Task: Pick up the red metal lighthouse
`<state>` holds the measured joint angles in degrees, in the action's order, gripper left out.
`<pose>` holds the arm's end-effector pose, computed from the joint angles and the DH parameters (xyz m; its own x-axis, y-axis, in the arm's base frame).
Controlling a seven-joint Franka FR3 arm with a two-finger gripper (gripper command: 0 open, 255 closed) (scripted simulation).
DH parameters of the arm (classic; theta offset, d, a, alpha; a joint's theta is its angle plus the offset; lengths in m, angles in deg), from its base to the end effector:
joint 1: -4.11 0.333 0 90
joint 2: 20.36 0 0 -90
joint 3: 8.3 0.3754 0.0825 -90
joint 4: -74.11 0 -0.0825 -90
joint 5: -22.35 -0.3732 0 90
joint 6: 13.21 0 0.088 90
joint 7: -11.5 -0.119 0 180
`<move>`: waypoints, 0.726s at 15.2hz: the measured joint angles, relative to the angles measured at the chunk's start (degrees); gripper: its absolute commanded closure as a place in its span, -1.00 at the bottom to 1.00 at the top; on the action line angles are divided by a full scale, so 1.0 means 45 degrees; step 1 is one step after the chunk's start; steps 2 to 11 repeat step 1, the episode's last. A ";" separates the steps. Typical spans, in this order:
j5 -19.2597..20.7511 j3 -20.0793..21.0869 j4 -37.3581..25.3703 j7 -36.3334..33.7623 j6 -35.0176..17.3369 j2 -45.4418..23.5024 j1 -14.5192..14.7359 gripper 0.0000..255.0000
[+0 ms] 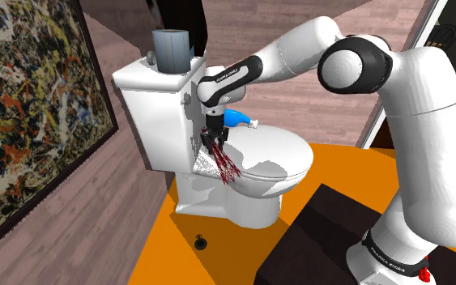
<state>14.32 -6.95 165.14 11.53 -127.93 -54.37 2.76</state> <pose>0.6970 0.0073 0.3193 0.9813 -0.0594 -0.1831 -0.0837 -0.9883 -0.1275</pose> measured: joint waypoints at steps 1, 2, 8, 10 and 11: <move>0.0004 -0.0001 -0.0042 -0.0007 0.0087 0.0046 -0.0002 1.00; 0.0004 -0.0001 -0.0042 -0.0007 0.0087 0.0046 -0.0002 1.00; 0.0004 -0.0001 -0.0042 -0.0007 0.0087 0.0046 -0.0002 1.00; 0.0004 -0.0001 -0.0042 -0.0007 0.0087 0.0046 -0.0002 1.00; 0.0004 -0.0001 -0.0042 -0.0007 0.0087 0.0046 -0.0002 1.00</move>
